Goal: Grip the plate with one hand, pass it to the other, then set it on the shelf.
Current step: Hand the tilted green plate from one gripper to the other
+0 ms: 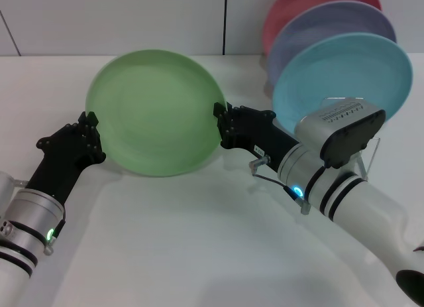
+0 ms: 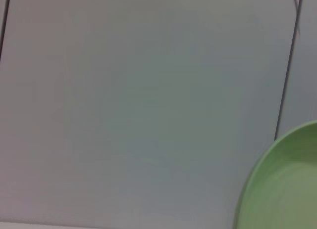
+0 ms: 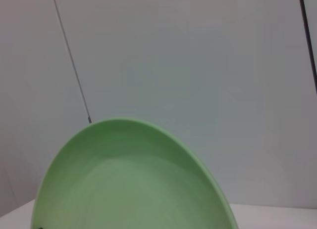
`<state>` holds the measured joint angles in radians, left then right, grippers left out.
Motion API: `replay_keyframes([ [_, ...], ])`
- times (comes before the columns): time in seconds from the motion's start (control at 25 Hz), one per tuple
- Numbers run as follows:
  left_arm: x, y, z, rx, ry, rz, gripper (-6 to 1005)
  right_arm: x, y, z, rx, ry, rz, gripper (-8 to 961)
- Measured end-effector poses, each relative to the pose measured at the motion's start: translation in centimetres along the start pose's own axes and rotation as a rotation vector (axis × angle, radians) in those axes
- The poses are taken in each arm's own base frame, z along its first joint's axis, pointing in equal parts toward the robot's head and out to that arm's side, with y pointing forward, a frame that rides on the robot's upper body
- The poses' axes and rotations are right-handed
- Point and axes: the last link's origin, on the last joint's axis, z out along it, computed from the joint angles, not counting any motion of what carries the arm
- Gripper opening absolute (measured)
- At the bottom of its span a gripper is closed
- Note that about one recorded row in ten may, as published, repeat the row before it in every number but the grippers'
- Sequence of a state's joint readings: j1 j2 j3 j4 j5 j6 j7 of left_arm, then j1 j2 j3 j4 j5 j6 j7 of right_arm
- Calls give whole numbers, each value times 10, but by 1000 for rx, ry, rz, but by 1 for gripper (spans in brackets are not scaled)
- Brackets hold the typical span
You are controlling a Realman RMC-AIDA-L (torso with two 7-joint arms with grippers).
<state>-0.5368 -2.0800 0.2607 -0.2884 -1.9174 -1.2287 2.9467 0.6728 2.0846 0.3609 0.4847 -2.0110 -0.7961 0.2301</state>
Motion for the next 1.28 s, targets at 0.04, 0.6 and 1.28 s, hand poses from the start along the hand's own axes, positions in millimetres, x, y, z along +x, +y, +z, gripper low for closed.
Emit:
replay_keyframes([
  [0.04, 0, 0, 0, 0, 0, 0, 99, 0, 0, 0, 0, 0, 0, 44],
  [0.6, 0, 6, 0, -48, -4, 21, 108, 0, -4, -1, 11, 0, -2, 43],
  [1.28, 1, -1, -7, -18, 27, 14, 616, 2, -6, -3, 20, 5, -4, 37],
])
